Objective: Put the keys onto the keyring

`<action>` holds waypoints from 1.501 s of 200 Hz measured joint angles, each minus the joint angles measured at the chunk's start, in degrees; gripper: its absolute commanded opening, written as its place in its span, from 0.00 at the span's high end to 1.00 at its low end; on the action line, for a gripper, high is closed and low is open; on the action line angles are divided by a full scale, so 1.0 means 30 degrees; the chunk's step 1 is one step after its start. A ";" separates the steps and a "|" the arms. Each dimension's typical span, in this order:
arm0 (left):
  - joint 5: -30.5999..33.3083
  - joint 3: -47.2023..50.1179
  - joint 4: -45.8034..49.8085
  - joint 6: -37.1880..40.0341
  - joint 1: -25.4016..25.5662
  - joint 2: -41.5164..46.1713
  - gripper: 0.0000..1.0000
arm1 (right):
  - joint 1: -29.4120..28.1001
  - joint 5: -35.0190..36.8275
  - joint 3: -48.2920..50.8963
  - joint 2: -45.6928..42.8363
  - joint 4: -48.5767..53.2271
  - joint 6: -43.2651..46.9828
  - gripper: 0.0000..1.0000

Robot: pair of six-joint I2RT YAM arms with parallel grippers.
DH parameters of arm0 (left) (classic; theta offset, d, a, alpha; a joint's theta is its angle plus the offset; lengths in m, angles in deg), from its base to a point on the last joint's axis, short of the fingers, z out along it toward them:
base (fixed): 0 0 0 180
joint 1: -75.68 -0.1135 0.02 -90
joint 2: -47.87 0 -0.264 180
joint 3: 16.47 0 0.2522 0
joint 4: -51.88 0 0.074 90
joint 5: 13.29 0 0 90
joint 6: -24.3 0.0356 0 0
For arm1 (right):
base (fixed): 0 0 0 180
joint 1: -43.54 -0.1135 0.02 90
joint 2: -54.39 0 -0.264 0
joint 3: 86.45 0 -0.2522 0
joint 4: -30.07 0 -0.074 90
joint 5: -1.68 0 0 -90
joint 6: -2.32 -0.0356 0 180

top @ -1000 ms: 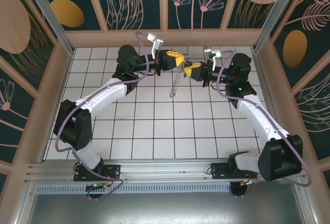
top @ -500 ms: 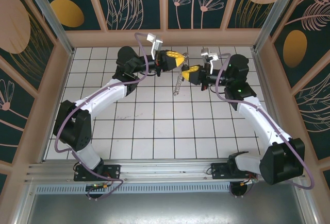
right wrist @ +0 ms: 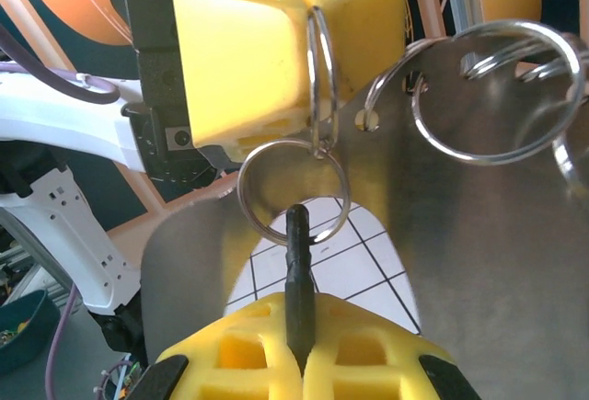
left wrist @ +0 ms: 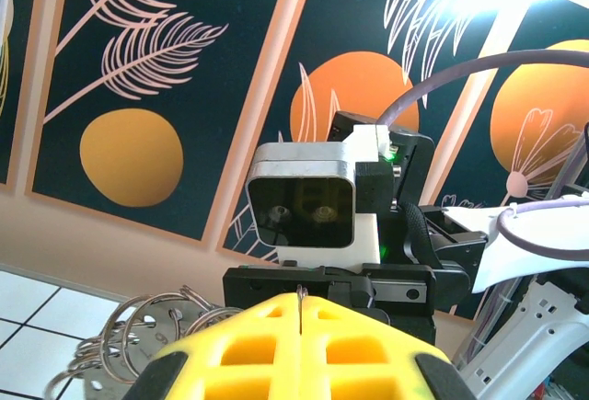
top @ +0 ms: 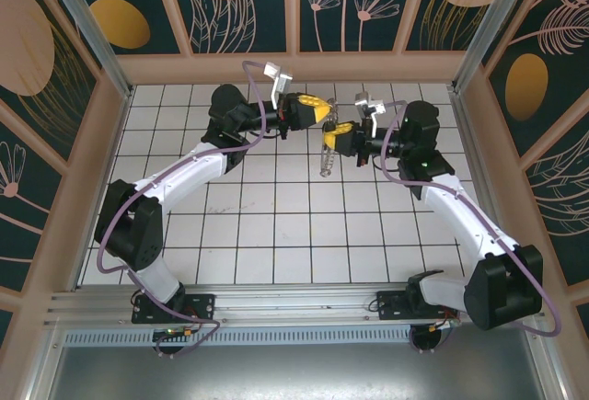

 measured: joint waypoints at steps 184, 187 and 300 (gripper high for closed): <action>0.1027 0.0437 -0.1668 -0.0685 -0.0022 0.0007 1.00 | 0.0947 0.1916 0.1326 -0.3155 -0.0175 -0.1537 0.58; 0.1035 0.0437 -0.1676 -0.0707 -0.0022 0.0007 1.00 | 0.0962 0.1989 0.1392 -0.3257 -0.0364 -0.1719 0.58; 0.2047 0.0809 -0.2732 -0.1945 -0.0022 0.0022 1.00 | -0.0219 0.7016 0.3286 -0.1494 -1.1453 -1.0448 0.61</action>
